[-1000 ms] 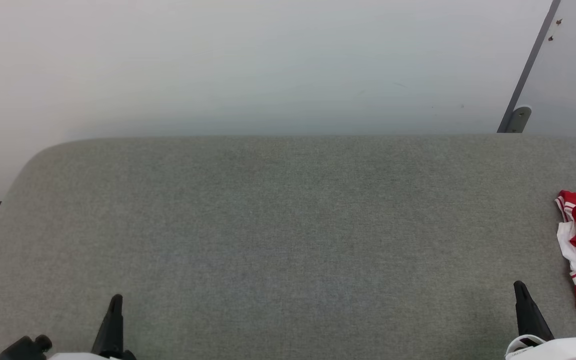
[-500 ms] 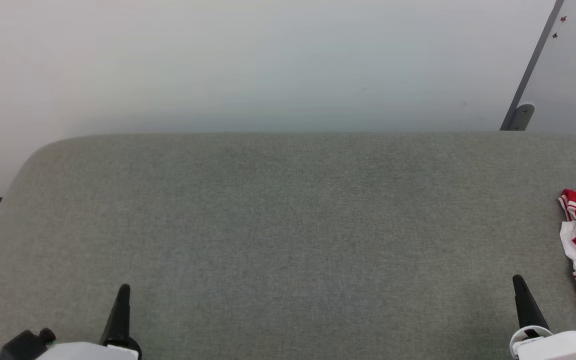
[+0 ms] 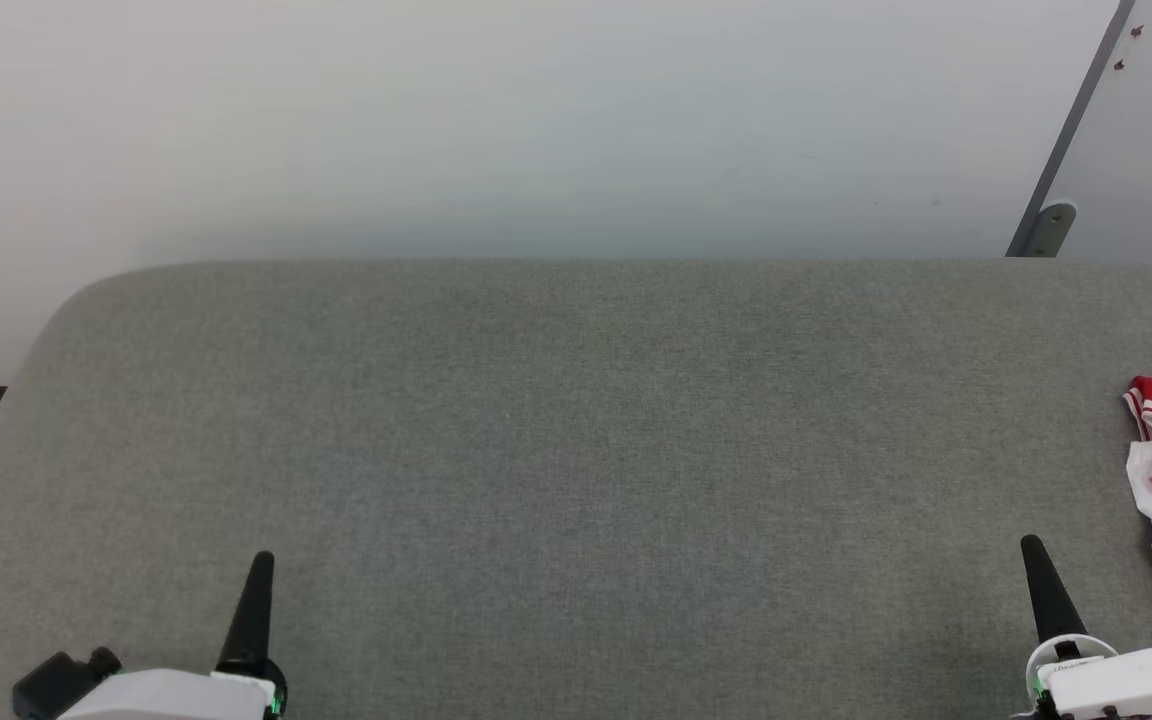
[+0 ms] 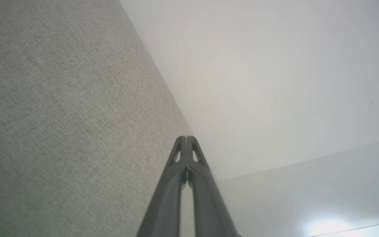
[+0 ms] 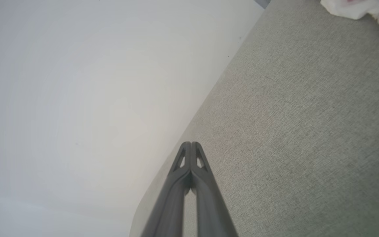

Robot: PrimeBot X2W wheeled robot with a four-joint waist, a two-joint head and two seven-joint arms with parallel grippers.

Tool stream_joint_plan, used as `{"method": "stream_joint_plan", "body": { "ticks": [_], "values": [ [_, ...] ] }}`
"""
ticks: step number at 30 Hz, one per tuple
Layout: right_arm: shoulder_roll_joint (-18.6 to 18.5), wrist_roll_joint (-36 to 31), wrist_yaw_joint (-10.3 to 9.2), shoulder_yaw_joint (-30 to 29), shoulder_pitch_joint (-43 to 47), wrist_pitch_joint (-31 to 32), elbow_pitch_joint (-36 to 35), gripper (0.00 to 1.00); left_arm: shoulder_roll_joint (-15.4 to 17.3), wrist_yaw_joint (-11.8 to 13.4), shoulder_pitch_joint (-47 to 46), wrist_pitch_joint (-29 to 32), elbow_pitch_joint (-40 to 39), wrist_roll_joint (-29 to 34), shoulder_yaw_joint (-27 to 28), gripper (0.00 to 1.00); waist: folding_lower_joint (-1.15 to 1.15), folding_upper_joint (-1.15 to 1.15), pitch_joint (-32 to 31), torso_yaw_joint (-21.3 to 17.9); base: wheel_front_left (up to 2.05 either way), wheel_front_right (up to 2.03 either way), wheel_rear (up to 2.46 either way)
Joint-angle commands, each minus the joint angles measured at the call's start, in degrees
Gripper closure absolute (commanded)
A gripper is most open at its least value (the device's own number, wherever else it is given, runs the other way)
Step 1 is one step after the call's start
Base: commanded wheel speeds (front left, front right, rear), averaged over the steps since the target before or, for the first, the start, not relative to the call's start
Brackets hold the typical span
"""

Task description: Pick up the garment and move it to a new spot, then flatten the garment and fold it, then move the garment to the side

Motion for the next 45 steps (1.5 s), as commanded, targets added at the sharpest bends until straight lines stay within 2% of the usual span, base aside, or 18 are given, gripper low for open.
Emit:
{"method": "stream_joint_plan", "body": {
  "ticks": [1, 45],
  "values": [
    [0.00, 1.74, -0.05, -0.33, -1.45, 0.44, -0.47, 1.00, -0.03, -0.19, -1.27, 0.32, -0.49, -1.13, 0.30, 1.00, 0.00, 0.00, 0.04, 0.03, 0.00, 0.00, 0.00],
    [0.87, 23.85, -0.08, -1.06, -4.05, 5.72, -0.10, 1.00, -3.84, -0.31, -4.56, 5.80, -0.35, -18.23, 1.27, 1.00, 0.00, 0.00, 1.53, 0.93, 0.00, 0.00, 0.00]
  ]
}}
